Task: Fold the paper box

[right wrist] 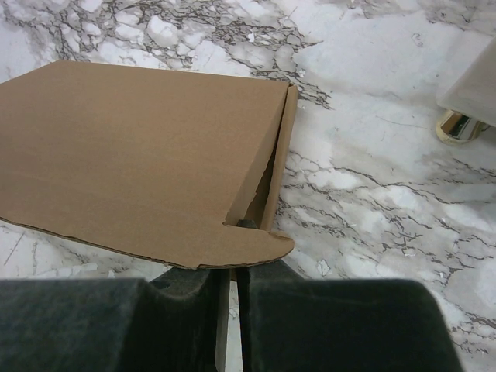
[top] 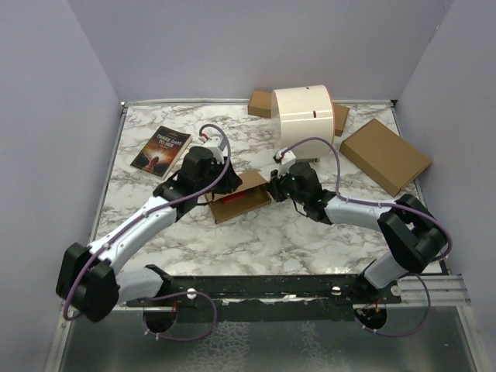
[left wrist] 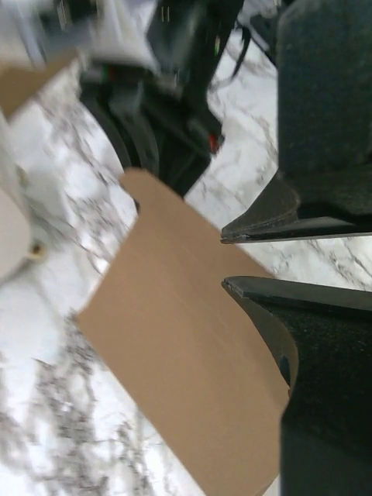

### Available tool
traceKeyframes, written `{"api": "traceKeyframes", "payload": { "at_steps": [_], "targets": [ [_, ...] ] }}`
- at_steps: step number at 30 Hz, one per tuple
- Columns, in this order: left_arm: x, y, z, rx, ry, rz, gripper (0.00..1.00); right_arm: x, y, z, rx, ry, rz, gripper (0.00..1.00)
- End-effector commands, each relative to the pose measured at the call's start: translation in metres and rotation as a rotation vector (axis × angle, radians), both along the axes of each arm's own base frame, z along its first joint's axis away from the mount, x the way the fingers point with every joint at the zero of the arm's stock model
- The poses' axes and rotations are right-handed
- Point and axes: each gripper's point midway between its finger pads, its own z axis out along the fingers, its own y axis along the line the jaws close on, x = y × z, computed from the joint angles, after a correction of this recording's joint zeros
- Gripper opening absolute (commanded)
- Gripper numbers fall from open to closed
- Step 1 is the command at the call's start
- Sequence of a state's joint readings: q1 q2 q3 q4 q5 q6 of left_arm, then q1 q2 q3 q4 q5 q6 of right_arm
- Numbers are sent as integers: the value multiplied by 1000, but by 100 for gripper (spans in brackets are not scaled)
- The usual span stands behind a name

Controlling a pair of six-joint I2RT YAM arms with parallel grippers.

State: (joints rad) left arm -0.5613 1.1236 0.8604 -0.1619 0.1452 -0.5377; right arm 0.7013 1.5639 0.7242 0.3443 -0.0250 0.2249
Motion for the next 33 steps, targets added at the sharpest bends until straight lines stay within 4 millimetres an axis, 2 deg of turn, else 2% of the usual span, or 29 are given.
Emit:
{"api": "traceKeyframes", "payload": {
  "at_steps": [1,4,10,15,19,22,24,28,29,31,33],
  "targets": [
    [16,3,-47,113,64,5,26,-9,4,2,1,-19,54,8],
    [15,3,-72,127,113,-5,25,-11,4,2,-2,-22,69,9],
    [12,9,-102,134,170,-2,25,-18,1,2,-40,-45,116,18],
    [9,15,-124,137,219,14,25,-24,-15,8,-127,-111,149,35],
    [5,17,-134,126,238,15,25,-29,-34,21,-211,-198,168,48],
    [1,17,-142,117,256,13,25,-44,-43,29,-253,-273,241,51],
    [-1,17,-148,113,270,18,25,-60,-38,37,-254,-309,361,51],
    [-7,17,-161,102,303,17,25,-122,-5,39,-192,-252,852,52],
    [-8,16,-163,96,307,15,25,-129,2,40,-156,-233,912,52],
    [-9,16,-164,90,310,16,25,-133,17,42,-102,-182,994,51],
    [-9,17,-165,87,309,23,25,-121,29,36,-104,-88,997,47]
  ]
}}
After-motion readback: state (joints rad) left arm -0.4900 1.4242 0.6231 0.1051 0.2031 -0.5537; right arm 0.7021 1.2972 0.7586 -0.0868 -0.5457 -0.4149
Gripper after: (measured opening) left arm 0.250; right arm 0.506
